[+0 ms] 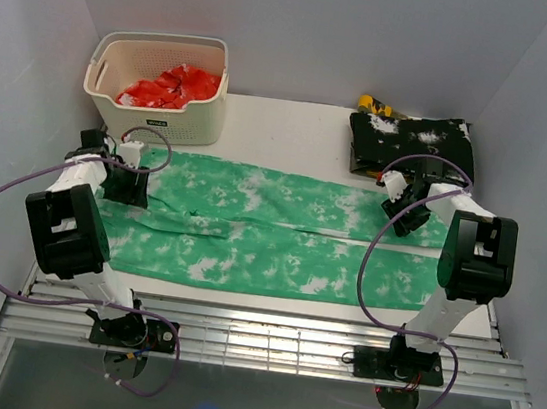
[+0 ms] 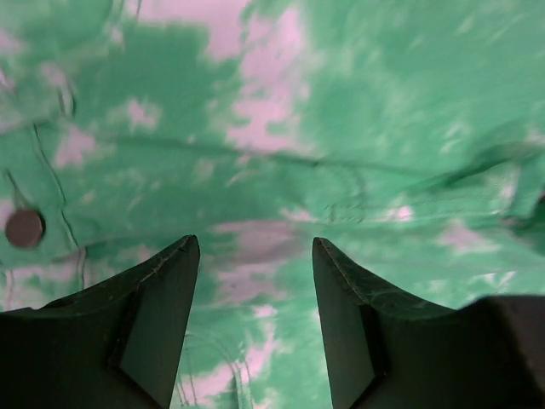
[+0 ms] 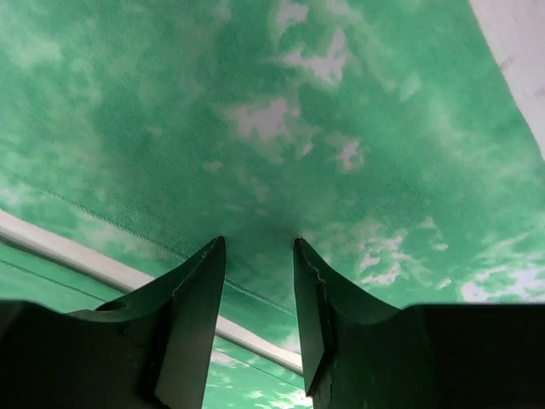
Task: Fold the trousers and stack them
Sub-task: Flatten the trousers out
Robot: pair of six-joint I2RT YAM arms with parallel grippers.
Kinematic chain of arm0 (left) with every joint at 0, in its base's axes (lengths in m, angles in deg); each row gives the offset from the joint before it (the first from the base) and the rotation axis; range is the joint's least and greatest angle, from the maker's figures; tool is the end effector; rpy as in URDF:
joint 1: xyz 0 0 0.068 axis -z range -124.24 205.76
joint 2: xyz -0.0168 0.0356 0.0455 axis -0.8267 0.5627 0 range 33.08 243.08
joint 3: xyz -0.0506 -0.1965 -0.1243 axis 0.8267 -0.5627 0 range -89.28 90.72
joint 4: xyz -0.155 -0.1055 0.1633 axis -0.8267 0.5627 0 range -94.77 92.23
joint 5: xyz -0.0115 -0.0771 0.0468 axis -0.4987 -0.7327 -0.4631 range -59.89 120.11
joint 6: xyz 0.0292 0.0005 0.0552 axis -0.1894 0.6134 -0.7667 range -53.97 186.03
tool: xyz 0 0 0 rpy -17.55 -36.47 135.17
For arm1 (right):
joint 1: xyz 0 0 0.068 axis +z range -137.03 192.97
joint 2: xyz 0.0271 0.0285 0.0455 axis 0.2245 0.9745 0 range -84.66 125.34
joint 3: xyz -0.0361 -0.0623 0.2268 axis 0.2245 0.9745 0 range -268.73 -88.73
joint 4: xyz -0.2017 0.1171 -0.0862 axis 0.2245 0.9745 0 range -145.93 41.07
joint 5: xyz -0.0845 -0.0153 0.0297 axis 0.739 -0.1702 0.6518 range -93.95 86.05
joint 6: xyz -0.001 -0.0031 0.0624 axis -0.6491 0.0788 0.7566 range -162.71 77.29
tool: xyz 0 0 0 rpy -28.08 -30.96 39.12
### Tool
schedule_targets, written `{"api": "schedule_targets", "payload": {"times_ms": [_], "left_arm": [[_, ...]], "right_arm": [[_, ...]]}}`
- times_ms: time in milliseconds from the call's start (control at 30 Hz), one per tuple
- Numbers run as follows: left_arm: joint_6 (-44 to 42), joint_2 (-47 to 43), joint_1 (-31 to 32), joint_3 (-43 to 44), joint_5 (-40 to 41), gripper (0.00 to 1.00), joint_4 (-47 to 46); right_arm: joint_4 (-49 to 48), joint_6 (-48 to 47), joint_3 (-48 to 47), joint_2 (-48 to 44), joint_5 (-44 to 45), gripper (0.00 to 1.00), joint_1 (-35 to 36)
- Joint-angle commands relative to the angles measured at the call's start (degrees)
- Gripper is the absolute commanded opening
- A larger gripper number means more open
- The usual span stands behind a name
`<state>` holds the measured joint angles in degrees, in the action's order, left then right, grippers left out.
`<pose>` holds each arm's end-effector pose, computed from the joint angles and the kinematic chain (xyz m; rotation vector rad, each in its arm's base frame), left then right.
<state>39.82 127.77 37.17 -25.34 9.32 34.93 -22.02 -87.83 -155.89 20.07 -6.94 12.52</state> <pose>0.2971 0.0822 0.1622 0.2625 2.6664 -0.2785 0.3364 -0.0001 0.1251 -1.0834 2.6053 -0.1103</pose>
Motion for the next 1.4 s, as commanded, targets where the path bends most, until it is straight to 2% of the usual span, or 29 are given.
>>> {"api": "schedule_targets", "payload": {"times_ms": [0,100,333,433,600,667,700,733,800,967,1167,1367], "left_arm": [[-5.66,-1.09,-1.36,-4.86,4.35,0.66,0.29],[-8.32,-2.41,-1.45,-10.58,5.50,0.63,-0.16],[-13.68,-4.87,-0.75,-15.07,-4.68,0.53,9.51],[-15.61,-7.24,0.57,-16.30,-8.10,0.54,12.84],[-18.25,-12.68,1.10,-14.91,-14.79,0.60,16.98],[-16.77,-15.50,1.10,-12.36,-15.59,0.60,15.15],[-11.45,-16.64,1.10,-11.65,-13.76,0.60,12.62],[-8.09,-17.61,1.10,-11.13,-11.92,0.60,6.33],[-3.94,-18.93,1.10,-9.37,-9.01,0.60,2.59],[-1.20,-12.37,1.10,-4.20,-6.54,0.60,0.28],[-11.29,0.47,0.75,9.34,-12.15,0.64,6.52],[-13.33,11.64,0.75,15.33,-11.02,0.61,3.71]], "right_arm": [[-4.44,-3.03,8.26,1.54,8.16,0.43,-3.67],[-5.87,-6.72,9.94,1.71,9.84,0.41,-7.18],[-4.74,-13.14,7.83,2.68,10.98,0.39,-11.94],[-1.85,-14.02,5.82,1.89,8.44,0.39,-11.94],[8.69,-17.97,2.21,-1.80,-0.25,0.40,-11.94],[11.34,-20.52,1.24,-3.82,-2.02,0.40,-11.94],[13.27,-21.05,0.89,-4.35,-2.72,0.40,-11.94],[14.07,-21.32,0.45,-5.05,-3.16,0.40,-11.94],[15.74,-21.06,-1.13,-5.50,-3.61,0.42,-11.94],[18.38,-21.93,-3.24,-7.87,-4.49,0.47,-12.03],[16.80,-21.68,-7.63,-5.15,-3.69,0.50,-12.12],[13.99,-19.92,-7.91,1.88,-2.56,0.48,-11.94]]}}
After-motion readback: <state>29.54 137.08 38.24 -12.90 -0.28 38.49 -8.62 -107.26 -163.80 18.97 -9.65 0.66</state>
